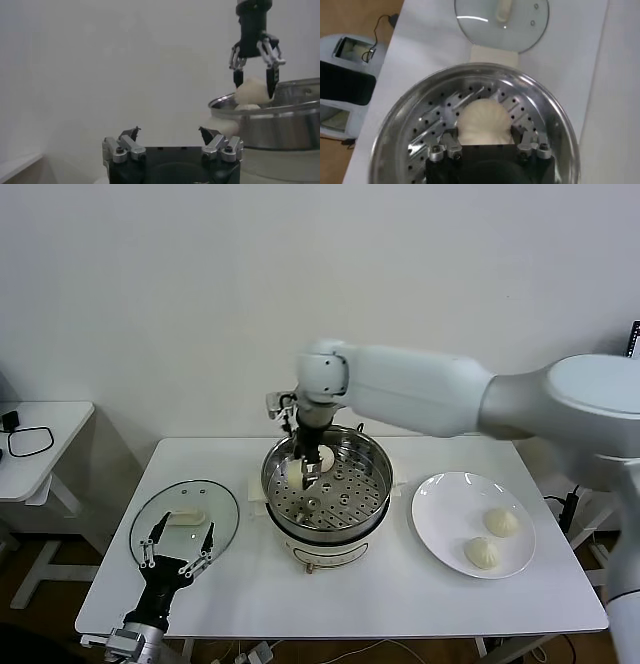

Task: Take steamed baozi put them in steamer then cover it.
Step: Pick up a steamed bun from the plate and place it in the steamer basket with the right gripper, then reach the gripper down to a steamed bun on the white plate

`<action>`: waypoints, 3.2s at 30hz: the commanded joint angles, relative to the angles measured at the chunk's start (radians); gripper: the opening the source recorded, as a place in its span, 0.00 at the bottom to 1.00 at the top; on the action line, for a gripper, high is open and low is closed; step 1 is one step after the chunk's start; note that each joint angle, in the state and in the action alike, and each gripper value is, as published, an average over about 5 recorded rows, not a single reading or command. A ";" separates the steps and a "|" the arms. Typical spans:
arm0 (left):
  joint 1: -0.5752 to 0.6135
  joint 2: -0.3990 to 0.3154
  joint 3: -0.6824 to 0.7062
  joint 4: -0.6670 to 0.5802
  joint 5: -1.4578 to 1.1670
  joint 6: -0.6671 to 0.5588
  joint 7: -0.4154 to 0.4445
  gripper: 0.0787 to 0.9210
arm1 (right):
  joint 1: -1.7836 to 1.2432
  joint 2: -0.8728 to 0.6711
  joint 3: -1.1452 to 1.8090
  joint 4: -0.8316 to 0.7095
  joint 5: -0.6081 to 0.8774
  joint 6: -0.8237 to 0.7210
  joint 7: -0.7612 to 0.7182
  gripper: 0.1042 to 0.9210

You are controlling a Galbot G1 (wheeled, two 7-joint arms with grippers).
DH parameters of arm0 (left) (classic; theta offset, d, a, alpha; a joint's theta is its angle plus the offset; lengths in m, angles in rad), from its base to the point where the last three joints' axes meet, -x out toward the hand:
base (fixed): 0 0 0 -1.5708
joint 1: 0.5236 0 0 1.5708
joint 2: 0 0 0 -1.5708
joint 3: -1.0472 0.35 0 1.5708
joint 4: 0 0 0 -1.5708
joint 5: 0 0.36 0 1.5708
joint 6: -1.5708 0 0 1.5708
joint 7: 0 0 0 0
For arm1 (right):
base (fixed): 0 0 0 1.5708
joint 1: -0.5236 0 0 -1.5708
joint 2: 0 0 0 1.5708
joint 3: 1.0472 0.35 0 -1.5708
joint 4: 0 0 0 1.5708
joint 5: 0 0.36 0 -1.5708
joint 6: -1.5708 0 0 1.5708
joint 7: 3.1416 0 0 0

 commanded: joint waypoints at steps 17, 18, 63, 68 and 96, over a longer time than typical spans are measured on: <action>0.002 -0.008 -0.001 -0.001 0.002 -0.004 0.000 0.88 | 0.073 -0.196 0.069 0.107 -0.020 0.014 -0.056 0.88; 0.002 -0.008 -0.001 -0.002 0.003 -0.004 0.000 0.88 | 0.099 -0.243 0.066 0.134 -0.014 0.021 -0.068 0.88; 0.016 -0.020 0.021 -0.009 0.035 -0.002 -0.007 0.88 | -0.705 -0.784 0.679 0.097 -0.740 0.417 -0.240 0.88; 0.011 -0.018 0.021 -0.001 0.038 -0.002 -0.007 0.88 | -0.724 -0.772 0.690 0.090 -0.746 0.417 -0.233 0.88; 0.010 -0.019 0.020 -0.003 0.039 -0.005 -0.007 0.88 | -0.752 -0.748 0.720 0.094 -0.743 0.412 -0.202 0.78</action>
